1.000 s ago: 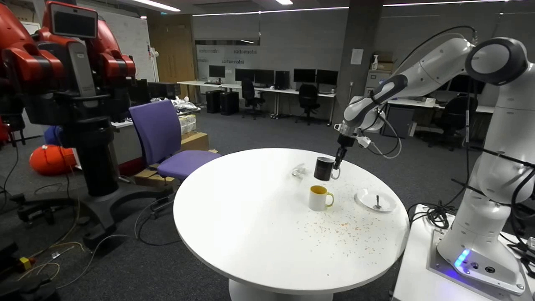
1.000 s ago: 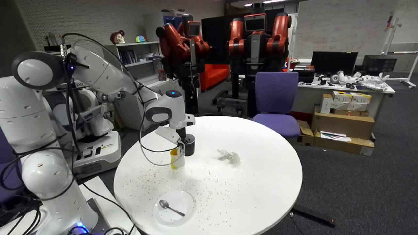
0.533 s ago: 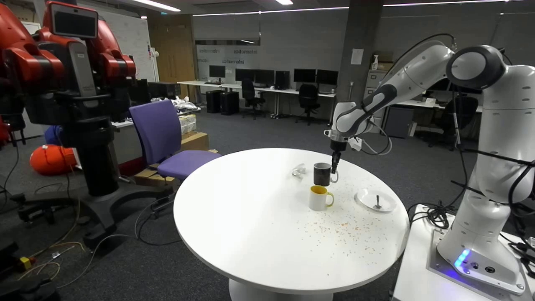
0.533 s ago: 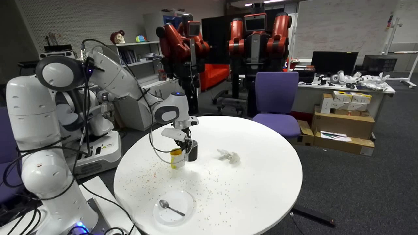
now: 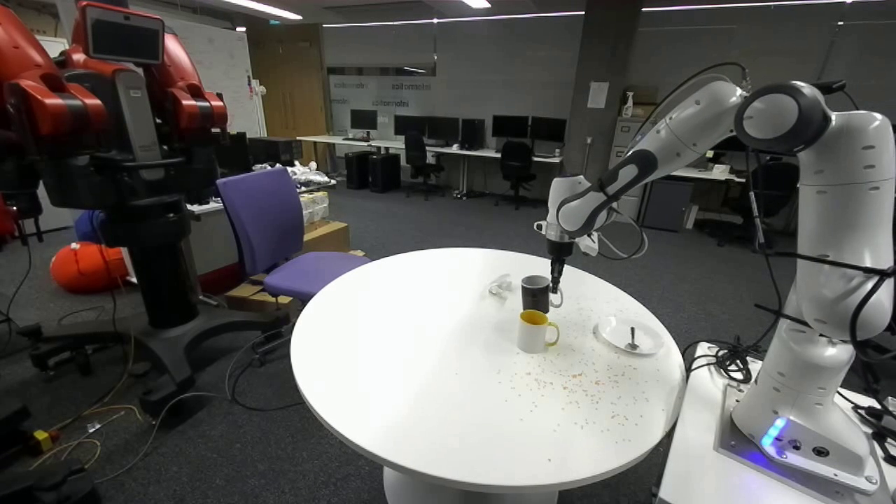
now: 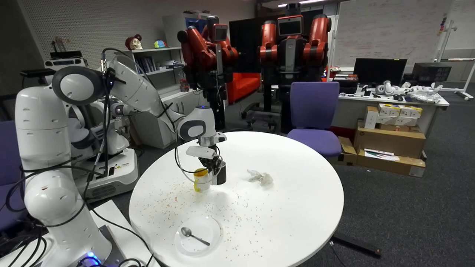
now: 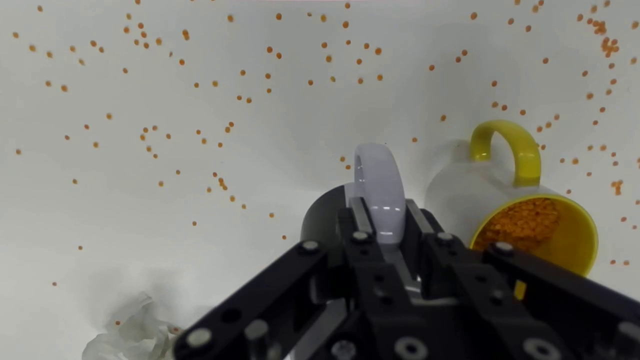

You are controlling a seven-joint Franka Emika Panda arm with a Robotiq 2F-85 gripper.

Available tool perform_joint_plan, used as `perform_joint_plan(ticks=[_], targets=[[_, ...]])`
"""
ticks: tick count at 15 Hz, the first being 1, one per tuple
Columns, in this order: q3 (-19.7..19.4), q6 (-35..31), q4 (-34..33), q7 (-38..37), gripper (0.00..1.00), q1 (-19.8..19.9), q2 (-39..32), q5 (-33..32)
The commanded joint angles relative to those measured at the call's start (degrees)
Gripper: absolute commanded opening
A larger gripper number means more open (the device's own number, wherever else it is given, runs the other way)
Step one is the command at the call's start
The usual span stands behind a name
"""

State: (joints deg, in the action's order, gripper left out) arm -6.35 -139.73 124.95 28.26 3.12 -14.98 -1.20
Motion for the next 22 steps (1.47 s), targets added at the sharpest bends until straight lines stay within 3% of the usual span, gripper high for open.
perform_joint_plan(ticks=[1, 10, 17, 18, 20, 22], targets=[[1.5, -1.5, -0.9, -1.9, 0.05, 1.6, -0.9, -2.1], [1.7, -13.2, -1.2, -7.1, 0.05, 1.6, -6.2, -4.3], [3.0, -14.6, -2.5, -7.9, 0.05, 2.6, -8.9, -3.7], [3.1, -14.6, -2.7, -8.1, 0.45, 2.7, -8.9, -3.6], [3.3, -14.6, -3.0, -8.3, 0.51, 3.0, -8.4, -3.5], [3.8, -15.1, -3.1, -8.2, 0.68, 3.3, -7.2, -3.0]])
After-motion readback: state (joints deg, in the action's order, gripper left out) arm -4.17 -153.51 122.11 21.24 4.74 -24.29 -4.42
